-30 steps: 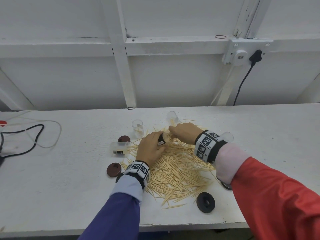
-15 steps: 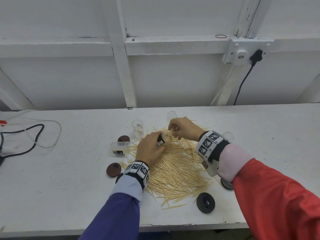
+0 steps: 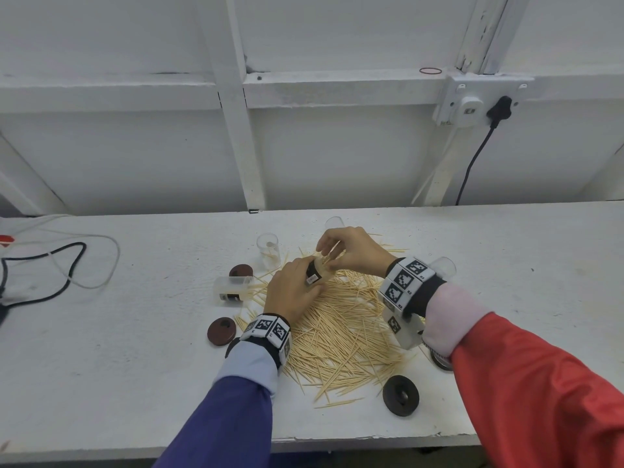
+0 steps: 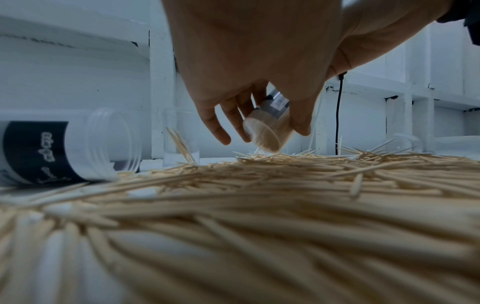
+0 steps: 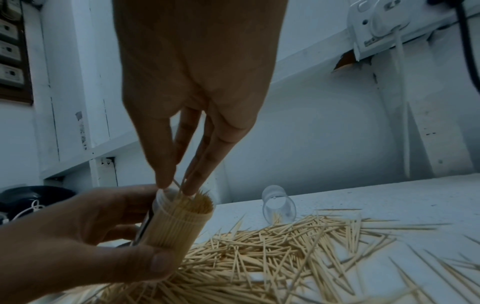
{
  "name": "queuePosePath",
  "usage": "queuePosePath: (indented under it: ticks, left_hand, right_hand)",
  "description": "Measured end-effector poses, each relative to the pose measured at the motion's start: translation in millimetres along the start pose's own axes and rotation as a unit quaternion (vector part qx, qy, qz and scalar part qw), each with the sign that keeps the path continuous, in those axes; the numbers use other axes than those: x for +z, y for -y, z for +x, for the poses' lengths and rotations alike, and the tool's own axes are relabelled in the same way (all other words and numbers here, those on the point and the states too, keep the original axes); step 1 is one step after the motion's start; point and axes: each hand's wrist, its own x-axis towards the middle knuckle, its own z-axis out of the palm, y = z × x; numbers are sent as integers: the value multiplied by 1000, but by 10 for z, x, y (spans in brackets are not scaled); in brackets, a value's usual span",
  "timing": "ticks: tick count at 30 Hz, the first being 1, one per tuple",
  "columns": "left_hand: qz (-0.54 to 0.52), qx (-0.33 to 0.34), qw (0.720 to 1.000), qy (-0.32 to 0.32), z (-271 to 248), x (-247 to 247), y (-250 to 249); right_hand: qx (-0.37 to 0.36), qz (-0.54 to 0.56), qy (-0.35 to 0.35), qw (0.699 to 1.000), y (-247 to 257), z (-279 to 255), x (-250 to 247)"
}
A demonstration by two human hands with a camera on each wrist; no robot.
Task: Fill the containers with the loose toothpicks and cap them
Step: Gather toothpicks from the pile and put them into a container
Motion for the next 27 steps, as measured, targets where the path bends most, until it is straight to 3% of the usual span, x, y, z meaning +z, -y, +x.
queuePosePath:
  ticks: [4, 15, 22, 27]
  left_hand:
    - [-5, -10, 1000, -2, -2, -10, -16]
    - [-25, 16, 999, -37, -18, -26, -28]
    - [-17, 15, 999, -41, -31, -33, -27]
    - [-21, 20, 998, -49, -31, -37, -36]
  right_hand:
    - [-23, -8, 15, 1000, 17, -13, 16]
    - [18, -40, -103, 994, -105, 21, 42]
    - [42, 134, -120, 983, -123, -31, 52]
    - [14, 81, -102, 991, -208, -26, 103]
